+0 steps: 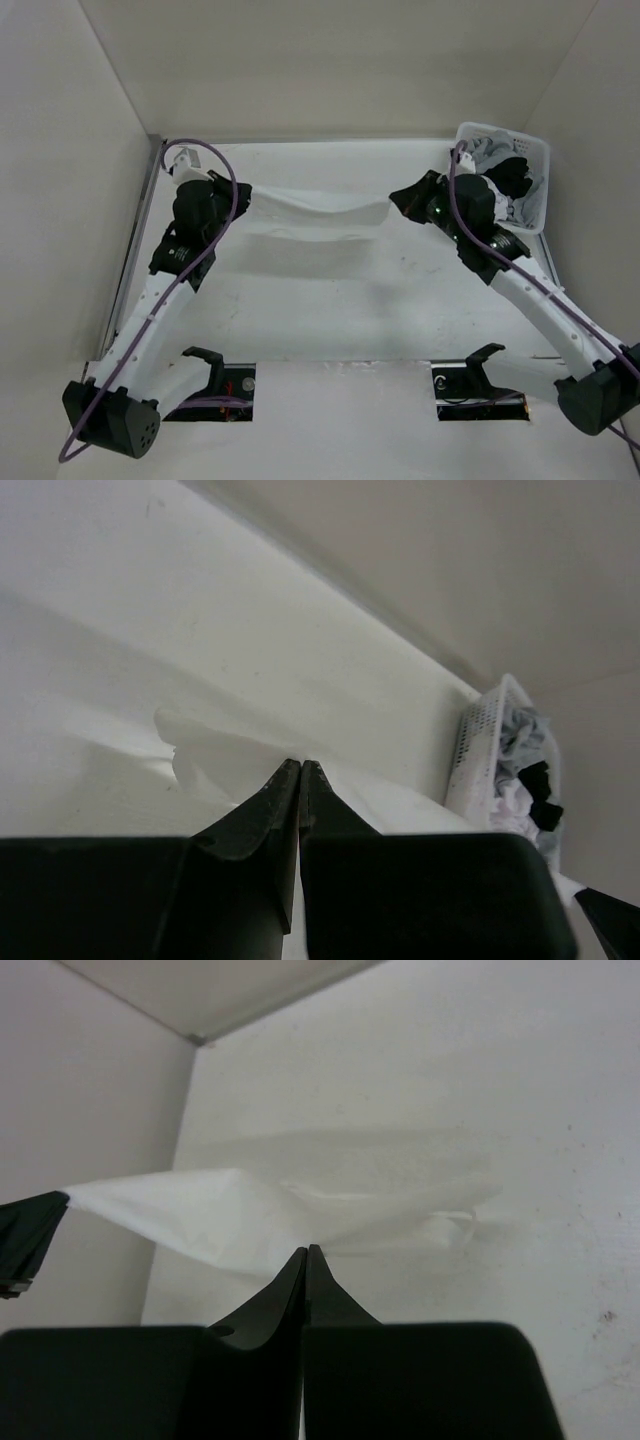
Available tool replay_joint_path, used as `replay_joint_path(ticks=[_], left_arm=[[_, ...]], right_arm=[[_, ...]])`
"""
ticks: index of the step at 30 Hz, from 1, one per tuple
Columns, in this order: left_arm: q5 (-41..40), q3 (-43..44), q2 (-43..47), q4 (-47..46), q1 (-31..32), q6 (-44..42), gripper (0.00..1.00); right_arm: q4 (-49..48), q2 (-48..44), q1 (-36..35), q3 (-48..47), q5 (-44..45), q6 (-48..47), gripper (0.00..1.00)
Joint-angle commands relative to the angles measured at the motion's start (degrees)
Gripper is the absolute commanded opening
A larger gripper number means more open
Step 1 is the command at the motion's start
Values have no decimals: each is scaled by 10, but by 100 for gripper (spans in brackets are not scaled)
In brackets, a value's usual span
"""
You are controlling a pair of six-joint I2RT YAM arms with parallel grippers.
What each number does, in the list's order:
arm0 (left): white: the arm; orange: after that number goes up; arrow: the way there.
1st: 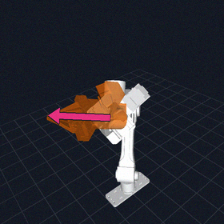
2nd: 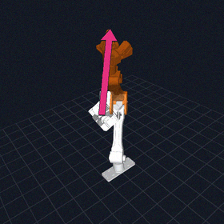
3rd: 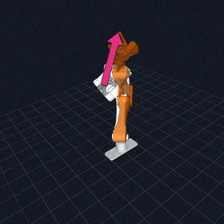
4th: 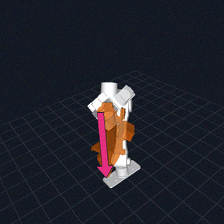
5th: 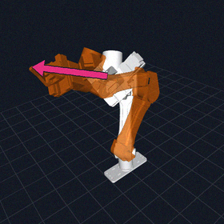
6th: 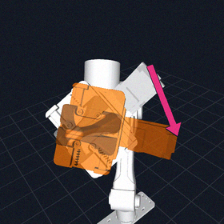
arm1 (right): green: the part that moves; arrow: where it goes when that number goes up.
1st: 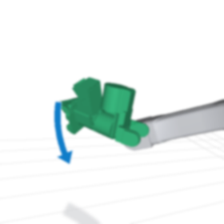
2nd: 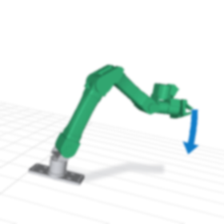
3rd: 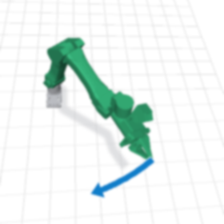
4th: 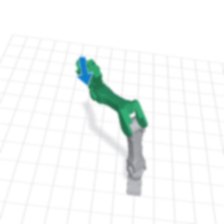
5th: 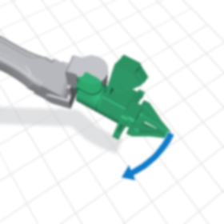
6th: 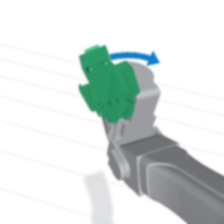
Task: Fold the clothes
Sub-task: Fold the tank top
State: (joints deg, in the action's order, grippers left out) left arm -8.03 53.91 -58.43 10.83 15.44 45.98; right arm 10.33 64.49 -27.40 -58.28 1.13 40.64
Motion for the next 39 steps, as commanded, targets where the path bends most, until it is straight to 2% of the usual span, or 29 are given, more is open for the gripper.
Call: replay_joint_path(ticks=[1,10,14,18,20,23,26,30,34,39], left_arm=[[-5,22,71,-31,14,-2,0],[-33,-26,254,158,54,3,0],[-34,-47,278,218,61,17,0],[-27,-125,243,199,50,25,0],[-10,-158,188,144,34,20,0],[20,-183,68,30,2,18,0],[25,-163,-78,-67,-17,17,0],[23,-109,-198,-128,-23,22,0],[23,-86,-205,-139,-27,27,0],[24,-145,-97,-119,-24,31,2]], right_arm=[[-27,-72,-16,-17,2,-24,0],[99,-264,-142,67,68,1,1],[123,-275,-170,104,84,25,1],[70,-210,-143,163,55,41,1],[33,-154,-110,174,26,39,1],[-52,-19,-42,172,-30,35,1],[-103,109,-11,127,-52,34,1],[-116,232,16,53,-56,21,0],[-121,267,27,28,-54,18,0],[-127,201,25,93,-39,15,1]])
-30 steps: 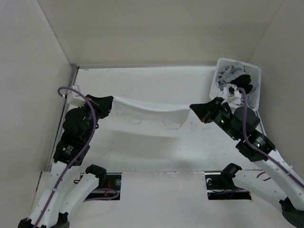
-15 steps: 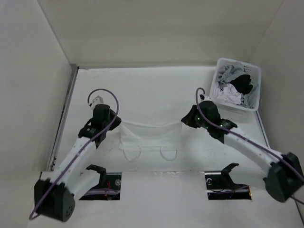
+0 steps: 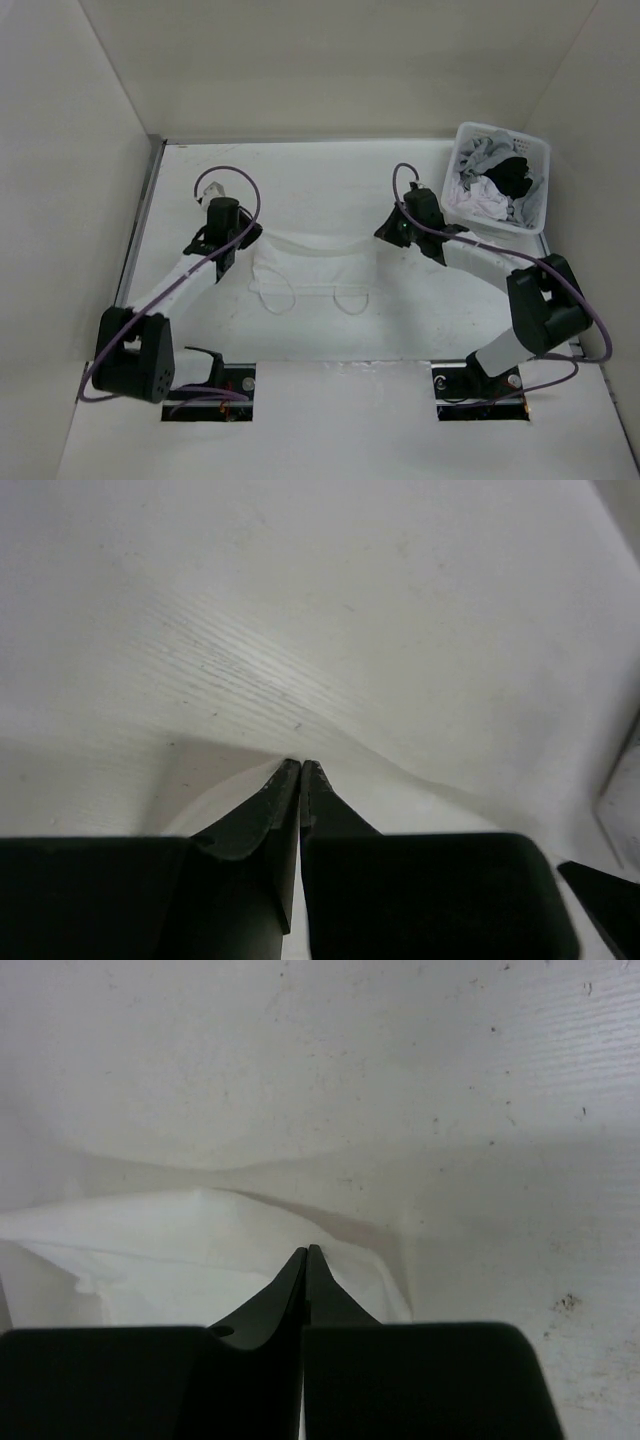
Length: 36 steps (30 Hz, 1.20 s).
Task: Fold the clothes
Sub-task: Fold the tank top
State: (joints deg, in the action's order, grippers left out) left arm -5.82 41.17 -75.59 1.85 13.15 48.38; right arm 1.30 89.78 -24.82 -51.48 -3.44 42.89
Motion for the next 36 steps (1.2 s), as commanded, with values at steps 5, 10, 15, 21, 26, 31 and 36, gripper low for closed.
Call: replay_joint_path(ticks=[5,10,15,21,26,31,36], left_arm=[[18,-117,194,10,-4,19,4],[30,-187,258,39,-33,14,5],[60,-224,243,18,-69,15,5],[69,-239,215,-11,-95,16,5],[78,-243,156,-49,-127,24,7],[76,-232,139,-83,-147,48,23],[58,-224,209,-82,-147,46,42]], right_arm=[[-51,-125,-18,122,5,10,1],[-53,-170,-53,179,9,19,3],[-46,-186,-105,209,33,27,3],[-15,-225,-156,228,71,53,4],[-14,-184,-204,231,75,72,7],[-9,-153,-225,230,71,76,15],[-5,-207,-222,233,85,66,56]])
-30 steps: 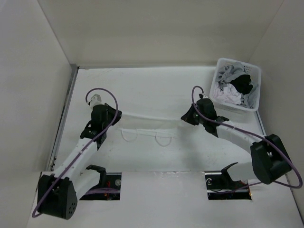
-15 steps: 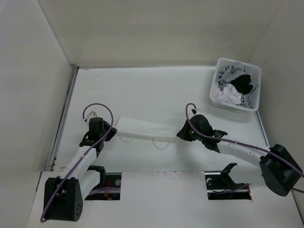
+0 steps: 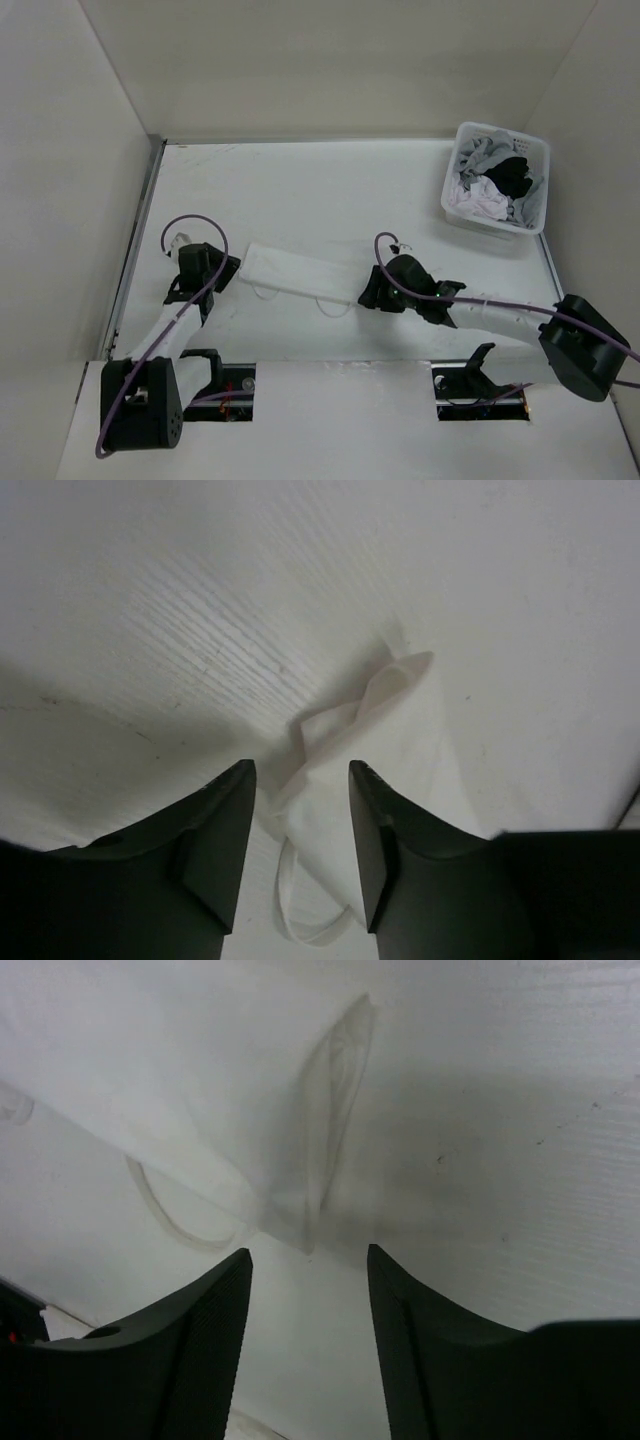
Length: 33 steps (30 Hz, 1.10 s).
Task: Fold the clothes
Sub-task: Fold the tank top
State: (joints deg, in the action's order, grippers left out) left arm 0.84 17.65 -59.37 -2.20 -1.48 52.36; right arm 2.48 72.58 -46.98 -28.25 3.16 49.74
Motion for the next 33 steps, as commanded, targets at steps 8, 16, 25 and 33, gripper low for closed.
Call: replay_joint_path(ticks=[8,16,25,33], left_arm=[[-73,45,26,-42,163,0,41],[-154,98,-69,-89,326,-7,41],[-153,120,-63,-95,342,-14,40],[-156,136,-38,-61,347,-21,40]], right_arm=[[-106,73,44,-17,4,-8,60],[-192,160,54,-3,-25,45,42],[-211,116,61,38,7,71,7],[0,-59,68,5,50,13,4]])
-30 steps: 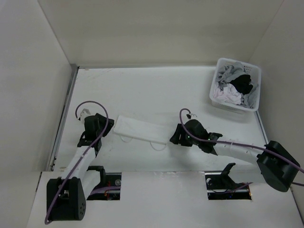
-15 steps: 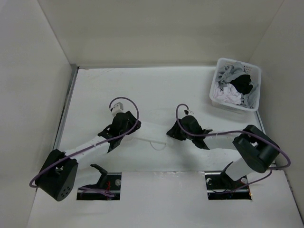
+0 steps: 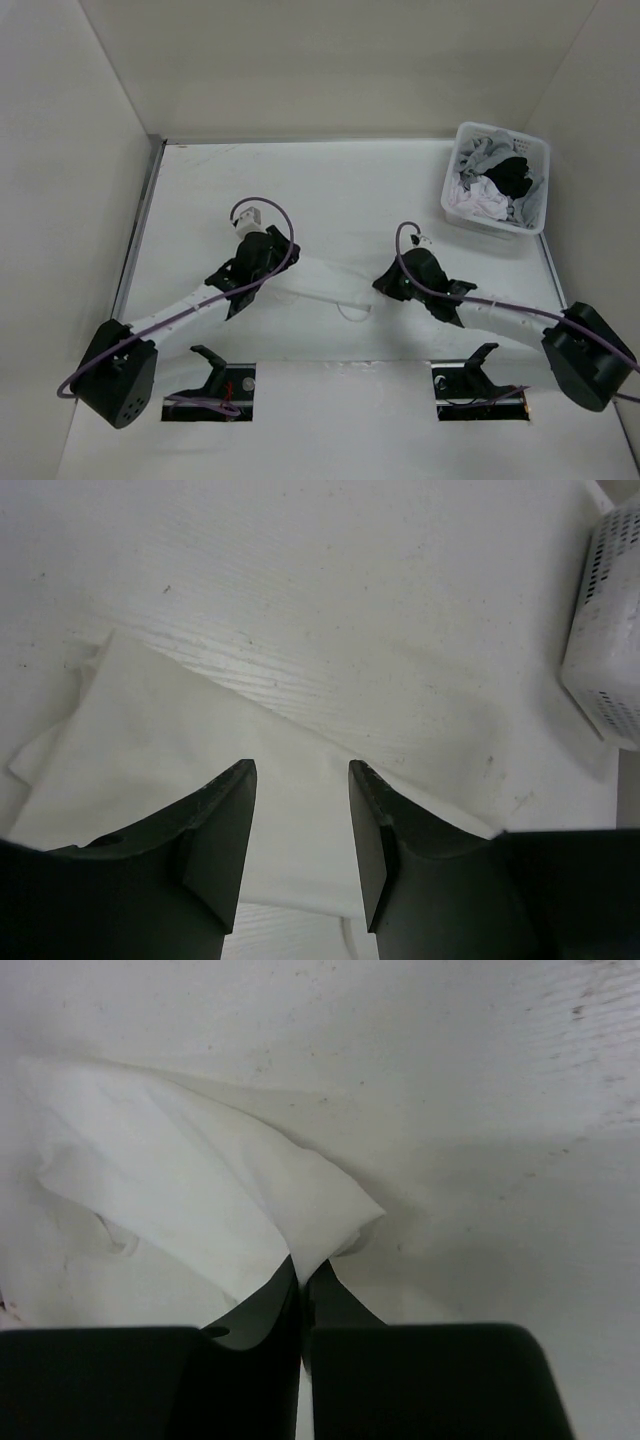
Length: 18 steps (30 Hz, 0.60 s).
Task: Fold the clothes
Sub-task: Fold the tank top
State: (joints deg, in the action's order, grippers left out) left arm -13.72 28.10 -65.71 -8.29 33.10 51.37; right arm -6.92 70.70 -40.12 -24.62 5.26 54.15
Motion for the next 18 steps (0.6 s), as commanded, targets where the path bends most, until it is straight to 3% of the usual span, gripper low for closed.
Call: replay_joint_path(ticks=[1,6,18], left_arm=[[-11,34,30,6,-1,-14,40],[-12,42,69,34,-24,-31,40],[19,45,180,105,-139,-43,41]], right_arm=[[121,-48,-6,-50,27,-41,4],[186,-2,-68,-177,38,-63,6],[244,338,-152,-572,18,-84,9]])
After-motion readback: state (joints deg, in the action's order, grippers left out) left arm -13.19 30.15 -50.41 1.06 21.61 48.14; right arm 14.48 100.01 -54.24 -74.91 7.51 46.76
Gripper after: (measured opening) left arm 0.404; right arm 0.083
